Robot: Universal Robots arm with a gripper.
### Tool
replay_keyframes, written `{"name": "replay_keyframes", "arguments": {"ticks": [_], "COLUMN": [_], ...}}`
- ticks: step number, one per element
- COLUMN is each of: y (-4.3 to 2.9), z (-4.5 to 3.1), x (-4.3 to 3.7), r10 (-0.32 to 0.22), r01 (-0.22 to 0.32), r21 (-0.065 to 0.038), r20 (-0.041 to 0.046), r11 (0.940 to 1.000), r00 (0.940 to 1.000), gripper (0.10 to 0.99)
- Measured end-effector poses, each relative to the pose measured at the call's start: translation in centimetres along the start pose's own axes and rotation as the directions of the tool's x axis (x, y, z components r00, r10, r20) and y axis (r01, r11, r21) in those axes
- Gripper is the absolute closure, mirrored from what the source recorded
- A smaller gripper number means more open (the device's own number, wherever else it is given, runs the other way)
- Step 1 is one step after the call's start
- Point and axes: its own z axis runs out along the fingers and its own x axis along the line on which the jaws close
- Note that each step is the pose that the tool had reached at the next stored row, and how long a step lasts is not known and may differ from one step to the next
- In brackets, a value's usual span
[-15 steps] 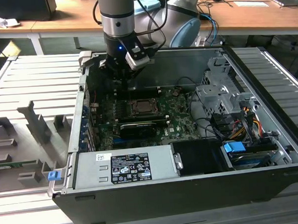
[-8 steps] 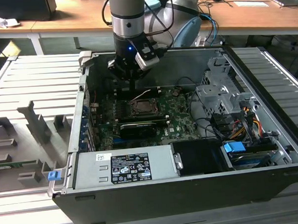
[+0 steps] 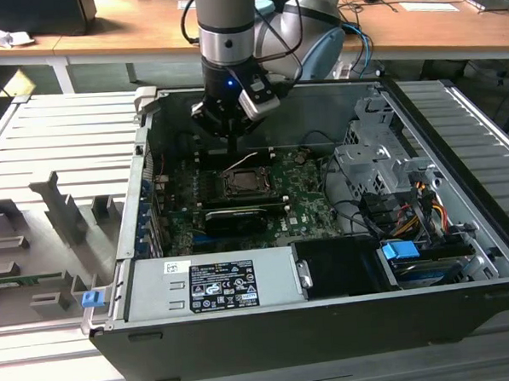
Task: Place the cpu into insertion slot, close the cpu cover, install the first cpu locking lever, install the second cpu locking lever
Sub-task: 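Install the first cpu locking lever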
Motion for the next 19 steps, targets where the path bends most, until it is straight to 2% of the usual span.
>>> {"name": "replay_keyframes", "arguments": {"ticks": [2, 4, 5, 7, 9, 11, 19], "y": [0.00, -0.03, -0.10, -0.21, -0.27, -0.31, -0.31], "z": [0.03, 0.07, 0.12, 0.28, 0.88, 1.44, 1.80], "x": [-0.09, -0.15, -0.21, -0.24, -0.24, -0.29, -0.55], "r10": [0.000, 0.001, 0.001, 0.001, 0.004, 0.004, 0.004], "r01": [0.000, -0.001, -0.001, -0.001, -0.004, -0.004, -0.004], "r21": [0.000, -0.018, -0.041, -0.052, -0.053, -0.059, -0.060], "r20": [-0.0001, -0.0003, -0.0006, -0.0006, -0.0006, -0.0008, -0.0009], "r11": [1.0000, 0.9998, 0.9992, 0.9987, 0.9986, 0.9982, 0.9982], "r00": [1.0000, 1.0000, 1.0000, 1.0000, 1.0000, 1.0000, 1.0000], "gripper": [0.980, 0.980, 0.980, 0.980, 0.980, 0.980, 0.980]}}
